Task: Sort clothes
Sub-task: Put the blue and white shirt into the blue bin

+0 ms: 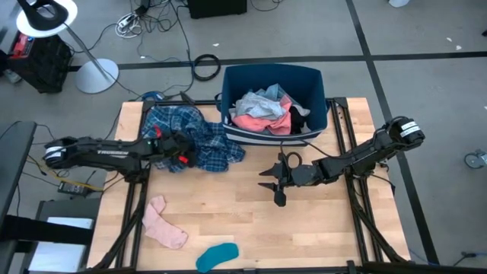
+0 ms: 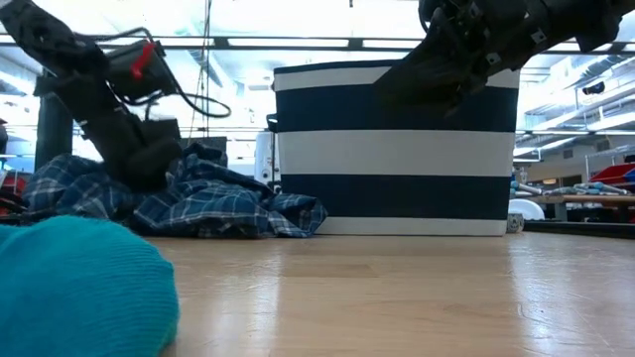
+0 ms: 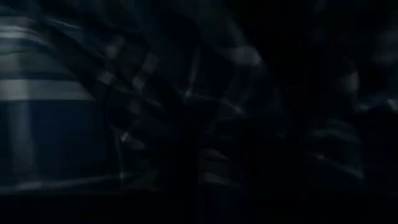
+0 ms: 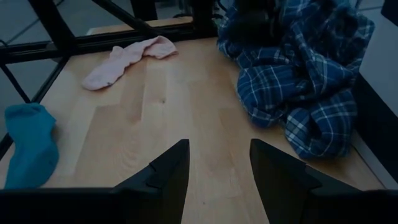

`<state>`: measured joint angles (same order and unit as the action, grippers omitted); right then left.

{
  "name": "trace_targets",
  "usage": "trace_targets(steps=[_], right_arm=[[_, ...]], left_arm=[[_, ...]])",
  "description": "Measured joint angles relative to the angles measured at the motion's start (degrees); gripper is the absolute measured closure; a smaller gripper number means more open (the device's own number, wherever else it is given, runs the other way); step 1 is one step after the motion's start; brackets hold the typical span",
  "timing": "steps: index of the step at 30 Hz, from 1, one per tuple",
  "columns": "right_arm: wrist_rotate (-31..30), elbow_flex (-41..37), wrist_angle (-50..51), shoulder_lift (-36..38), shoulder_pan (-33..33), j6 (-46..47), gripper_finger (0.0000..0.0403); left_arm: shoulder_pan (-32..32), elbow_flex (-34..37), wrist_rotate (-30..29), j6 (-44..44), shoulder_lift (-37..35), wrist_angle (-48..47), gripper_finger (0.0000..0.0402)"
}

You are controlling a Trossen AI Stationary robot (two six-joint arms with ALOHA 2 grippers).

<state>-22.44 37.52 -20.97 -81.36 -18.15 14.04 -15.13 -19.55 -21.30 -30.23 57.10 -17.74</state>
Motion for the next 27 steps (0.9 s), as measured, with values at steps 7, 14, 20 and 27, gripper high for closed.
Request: trace_targets(steps=[7,14,20,27], right_arm=[[0.1,0.0,0.0,0.0,0.0,0.0,0.0231],[0.1,0.0,0.4,0.0,0.0,0.0,0.0235],[0.1,-3.9,-3.7,-0.1,0.0,1.1,0.0241],[0.1,-14.3,-20.5,-0.1,0.0,2.1,0.0251]], left_arm=[[0.2,0.9,6.5,1.3,4.3,10.9,0.0393],[2.8,-5.4,7.1,3.3,1.5,10.5,0.0400],[6.1,-13.3,5.1,6.0,-1.5,3.6,0.0400],[11.1,-23.5,-1.8,8.6,-2.2,-4.8,0.0401]])
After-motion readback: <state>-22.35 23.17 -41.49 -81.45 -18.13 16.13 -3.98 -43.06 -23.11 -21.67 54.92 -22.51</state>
